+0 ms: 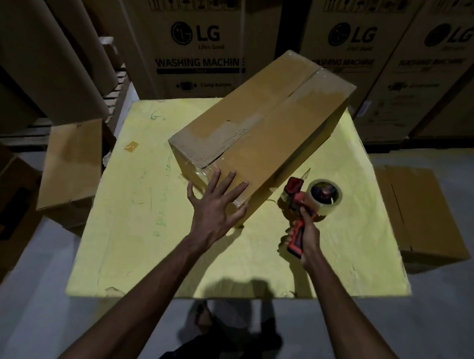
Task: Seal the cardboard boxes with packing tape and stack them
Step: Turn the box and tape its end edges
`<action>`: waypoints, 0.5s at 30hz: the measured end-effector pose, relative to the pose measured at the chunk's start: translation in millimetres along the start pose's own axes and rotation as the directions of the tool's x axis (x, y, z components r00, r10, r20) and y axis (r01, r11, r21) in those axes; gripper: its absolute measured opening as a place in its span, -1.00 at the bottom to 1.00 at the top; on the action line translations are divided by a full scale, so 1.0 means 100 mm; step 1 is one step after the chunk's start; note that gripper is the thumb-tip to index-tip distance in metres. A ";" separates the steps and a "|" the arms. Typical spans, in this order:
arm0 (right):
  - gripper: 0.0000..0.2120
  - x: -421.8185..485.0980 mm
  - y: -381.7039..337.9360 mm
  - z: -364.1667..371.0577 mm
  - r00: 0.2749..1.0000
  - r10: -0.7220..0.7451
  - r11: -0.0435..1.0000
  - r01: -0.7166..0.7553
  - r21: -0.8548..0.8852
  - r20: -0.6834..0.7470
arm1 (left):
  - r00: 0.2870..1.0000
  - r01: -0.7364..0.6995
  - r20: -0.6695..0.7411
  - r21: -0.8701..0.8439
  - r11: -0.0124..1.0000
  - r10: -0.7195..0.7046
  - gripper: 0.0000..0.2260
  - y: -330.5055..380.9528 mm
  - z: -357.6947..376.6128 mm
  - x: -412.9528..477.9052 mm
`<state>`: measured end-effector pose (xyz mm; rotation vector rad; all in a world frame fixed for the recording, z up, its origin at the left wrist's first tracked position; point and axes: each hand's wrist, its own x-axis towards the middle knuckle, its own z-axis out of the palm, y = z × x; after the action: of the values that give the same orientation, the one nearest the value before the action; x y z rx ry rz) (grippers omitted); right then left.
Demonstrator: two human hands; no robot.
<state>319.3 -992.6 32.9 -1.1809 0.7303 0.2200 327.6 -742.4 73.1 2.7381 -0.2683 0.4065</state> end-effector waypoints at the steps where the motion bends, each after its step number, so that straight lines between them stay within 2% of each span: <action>1: -0.60 0.08 -0.03 -0.02 1.000 0.013 1.000 -0.013 0.007 0.027 | 1.000 0.000 -0.020 0.004 1.000 0.000 -0.49 0.00 0.02 -0.01; 4: -0.60 0.28 0.02 -0.05 0.998 0.042 0.999 -0.041 -0.024 0.054 | 1.000 -0.016 -0.025 0.010 1.000 0.017 -0.44 -0.03 0.05 -0.04; 10: -0.69 0.42 0.37 -0.23 0.996 0.079 0.984 -0.085 -0.159 -0.047 | 0.999 -0.041 0.029 0.044 0.998 0.040 -0.39 -0.11 -0.01 -0.02; 12: -0.69 0.43 0.42 -0.28 0.994 0.025 0.958 -0.054 -0.282 -0.105 | 0.998 -0.050 0.037 0.060 0.997 0.048 -0.38 -0.13 -0.03 0.00; 15: -0.61 0.42 0.50 -0.31 0.966 -0.169 0.859 0.045 -0.509 -0.198 | 0.999 -0.042 0.010 0.068 0.997 0.041 -0.35 -0.13 0.01 -0.01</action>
<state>312.5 -1009.5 -37.3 -1.7671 0.8391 0.1814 329.5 -730.9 68.1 2.8061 -0.3200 0.4223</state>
